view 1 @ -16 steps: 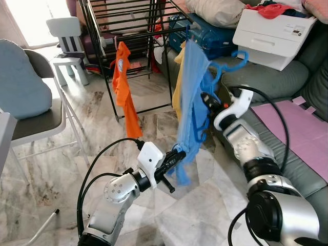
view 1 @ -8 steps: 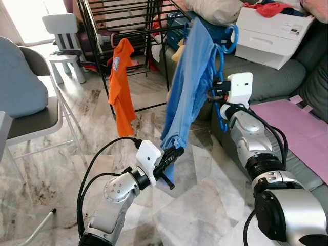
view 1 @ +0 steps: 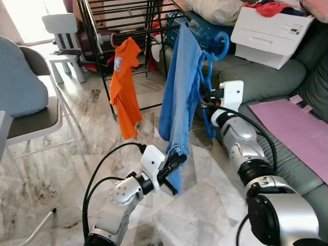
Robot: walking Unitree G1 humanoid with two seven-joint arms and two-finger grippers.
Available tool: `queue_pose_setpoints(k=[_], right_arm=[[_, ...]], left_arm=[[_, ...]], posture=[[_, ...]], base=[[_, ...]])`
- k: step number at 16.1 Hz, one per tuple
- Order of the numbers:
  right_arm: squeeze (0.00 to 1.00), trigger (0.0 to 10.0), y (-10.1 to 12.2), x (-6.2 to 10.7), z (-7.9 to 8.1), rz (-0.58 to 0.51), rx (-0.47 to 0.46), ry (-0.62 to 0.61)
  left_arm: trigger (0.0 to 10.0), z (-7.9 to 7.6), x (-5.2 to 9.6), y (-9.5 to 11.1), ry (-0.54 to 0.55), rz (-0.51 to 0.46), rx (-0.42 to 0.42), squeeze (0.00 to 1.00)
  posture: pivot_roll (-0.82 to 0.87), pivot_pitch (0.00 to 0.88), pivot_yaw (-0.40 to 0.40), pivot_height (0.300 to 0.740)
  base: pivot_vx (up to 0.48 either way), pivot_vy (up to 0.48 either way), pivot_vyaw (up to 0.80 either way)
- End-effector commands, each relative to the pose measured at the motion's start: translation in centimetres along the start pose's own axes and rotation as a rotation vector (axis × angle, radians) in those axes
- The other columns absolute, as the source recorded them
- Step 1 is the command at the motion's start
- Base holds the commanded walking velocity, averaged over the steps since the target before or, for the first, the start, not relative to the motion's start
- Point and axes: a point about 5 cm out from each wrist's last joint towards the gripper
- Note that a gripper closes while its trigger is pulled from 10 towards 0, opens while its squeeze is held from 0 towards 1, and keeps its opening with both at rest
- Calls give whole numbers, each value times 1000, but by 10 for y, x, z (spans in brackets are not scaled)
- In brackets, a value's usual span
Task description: Hang hanger
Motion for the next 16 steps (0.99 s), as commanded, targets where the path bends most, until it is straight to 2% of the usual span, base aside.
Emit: queue_pose_setpoints(k=[1,2,3,5,6,7,9,10,11,12,13,14,15,16], right_arm=[[0,10000,-2,-2,-13,63,-150,-115],[0,10000,-10,0,-19,124,-253,-162],[0,10000,-18,1,-15,183,-328,-116],[0,10000,-26,3,-11,245,-394,-104],[0,10000,-38,7,1,362,-552,-83],[0,10000,-39,5,16,406,-689,-71],[0,10000,-36,4,25,411,-729,-41],[0,10000,-32,3,23,381,-655,-45],[0,10000,-28,2,13,329,-540,-72],[0,10000,-14,1,-10,207,-392,-125],[0,10000,-8,1,-15,164,-343,-126],[0,10000,1,0,-18,112,-329,-107],[0,10000,13,-1,-20,29,-224,-78],[0,10000,16,-1,-18,1,-204,-56]], left_arm=[[10000,-1,-1,1,-6,6,-20,0],[10000,0,0,1,-1,4,-22,0],[10000,1,2,0,9,5,-24,0],[10000,3,4,0,19,6,-26,0],[10000,5,6,0,32,5,-31,0],[10000,7,7,0,45,0,-35,0],[10000,7,6,0,50,-1,-38,0],[10000,5,5,-2,41,6,-28,0],[10000,3,4,-3,33,17,-19,0],[10000,1,4,-8,13,44,7,859],[10000,1,4,-8,7,48,11,859],[10000,1,3,-9,-1,53,20,1000],[10000,1,3,-9,-6,59,32,1000],[10000,2,4,-10,-7,61,32,1000]], posture=[[-97,0,-16,740],[-95,0,-15,740],[-95,0,-16,740],[-93,0,-18,740],[-90,0,-21,740],[-94,0,-19,740],[-95,0,-19,740],[-98,0,-16,740],[-98,0,-14,740],[-100,0,-15,740],[-101,0,-14,740],[-102,0,-17,740],[-102,0,-17,740],[-102,0,-18,740]], base=[[0,0,0],[0,0,0],[0,0,0],[0,0,0],[0,0,0],[0,0,0],[0,0,0],[0,0,0],[0,0,0],[0,0,0],[0,0,0],[0,0,0],[0,0,0],[0,0,0]])
Point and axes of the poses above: a point about 5 cm out from each wrist's last joint towards the gripper, its own x axis pointing back from the gripper into the wrist, its own y axis along the axis of the wrist's last joint, z = x × y, and after that the axes turned 15 degrees about x, right-handed
